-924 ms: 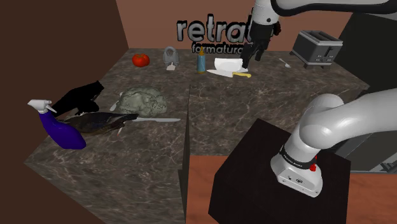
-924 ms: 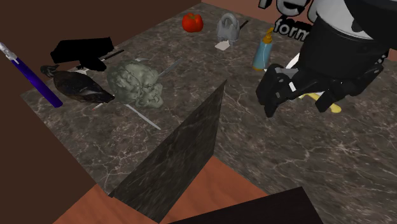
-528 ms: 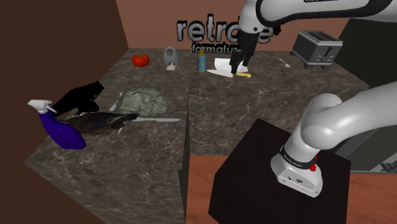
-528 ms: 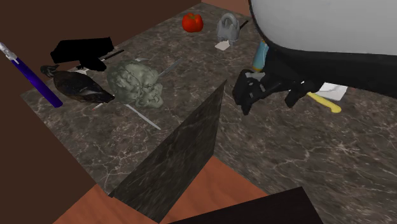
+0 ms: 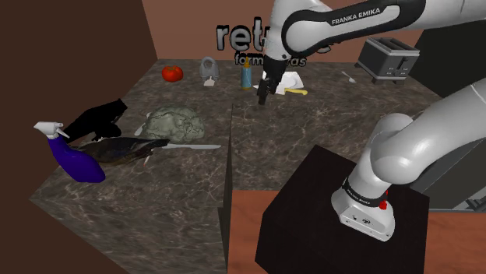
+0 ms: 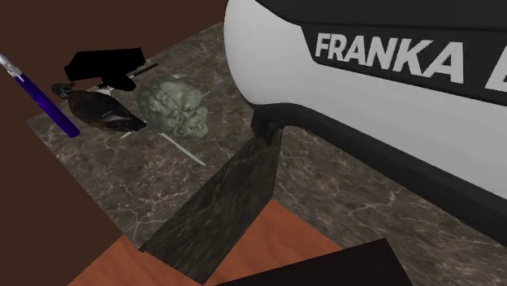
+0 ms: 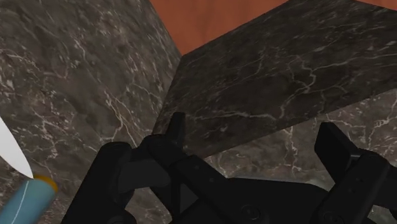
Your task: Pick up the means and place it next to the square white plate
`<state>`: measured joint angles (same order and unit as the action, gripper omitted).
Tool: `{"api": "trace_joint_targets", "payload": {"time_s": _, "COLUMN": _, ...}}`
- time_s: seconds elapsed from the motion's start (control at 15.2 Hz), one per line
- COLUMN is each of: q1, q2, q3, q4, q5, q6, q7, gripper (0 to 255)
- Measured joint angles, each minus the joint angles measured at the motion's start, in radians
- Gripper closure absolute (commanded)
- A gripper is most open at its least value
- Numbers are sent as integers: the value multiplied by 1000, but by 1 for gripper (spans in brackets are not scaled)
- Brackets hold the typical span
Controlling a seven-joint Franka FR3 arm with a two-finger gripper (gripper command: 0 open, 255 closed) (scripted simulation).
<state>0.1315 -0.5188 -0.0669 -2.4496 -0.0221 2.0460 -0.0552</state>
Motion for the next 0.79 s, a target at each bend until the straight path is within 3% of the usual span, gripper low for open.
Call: {"api": "trace_joint_targets", "payload": {"time_s": 0.79, "q1": 142, "q2": 353, "q3": 29, "q4": 118, "q5": 119, "q6": 283, "q7": -192, "gripper": 0}}
